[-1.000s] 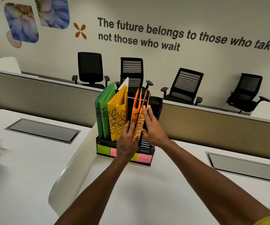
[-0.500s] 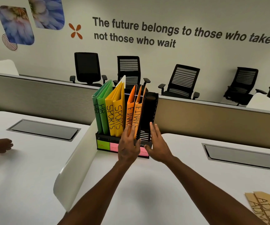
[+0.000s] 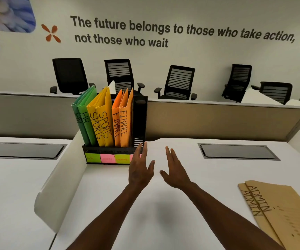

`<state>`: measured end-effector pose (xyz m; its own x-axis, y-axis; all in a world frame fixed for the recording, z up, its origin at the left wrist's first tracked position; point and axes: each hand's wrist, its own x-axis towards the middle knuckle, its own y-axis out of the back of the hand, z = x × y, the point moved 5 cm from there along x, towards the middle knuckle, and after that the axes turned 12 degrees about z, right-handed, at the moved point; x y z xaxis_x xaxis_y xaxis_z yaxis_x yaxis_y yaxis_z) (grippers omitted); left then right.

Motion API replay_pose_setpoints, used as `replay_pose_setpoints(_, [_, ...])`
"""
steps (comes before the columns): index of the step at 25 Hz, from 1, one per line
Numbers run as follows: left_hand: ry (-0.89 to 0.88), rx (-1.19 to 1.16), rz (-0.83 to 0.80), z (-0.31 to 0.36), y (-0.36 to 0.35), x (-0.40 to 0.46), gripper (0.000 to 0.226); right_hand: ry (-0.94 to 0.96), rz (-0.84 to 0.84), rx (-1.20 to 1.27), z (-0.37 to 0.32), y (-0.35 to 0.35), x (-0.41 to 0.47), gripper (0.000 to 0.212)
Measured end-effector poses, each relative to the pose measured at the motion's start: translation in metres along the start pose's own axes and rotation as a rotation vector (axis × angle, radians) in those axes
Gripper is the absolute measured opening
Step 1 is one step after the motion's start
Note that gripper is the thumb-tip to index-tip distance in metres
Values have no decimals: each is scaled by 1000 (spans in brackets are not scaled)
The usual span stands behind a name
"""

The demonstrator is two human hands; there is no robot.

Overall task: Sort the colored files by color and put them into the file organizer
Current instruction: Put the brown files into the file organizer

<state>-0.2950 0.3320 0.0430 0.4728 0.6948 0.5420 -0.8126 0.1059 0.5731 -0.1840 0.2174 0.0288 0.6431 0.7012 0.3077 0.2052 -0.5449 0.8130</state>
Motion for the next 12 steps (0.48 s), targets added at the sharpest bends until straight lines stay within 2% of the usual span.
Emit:
replay_pose_setpoints(7, [-78,-44,-127,61,-46,-25,95,-88,62,-13,64,44,-39,101])
replay_pose_setpoints(12, [-132,-118,-256,108,-91,-63,101,-246,112,-9,127,79,-76,102])
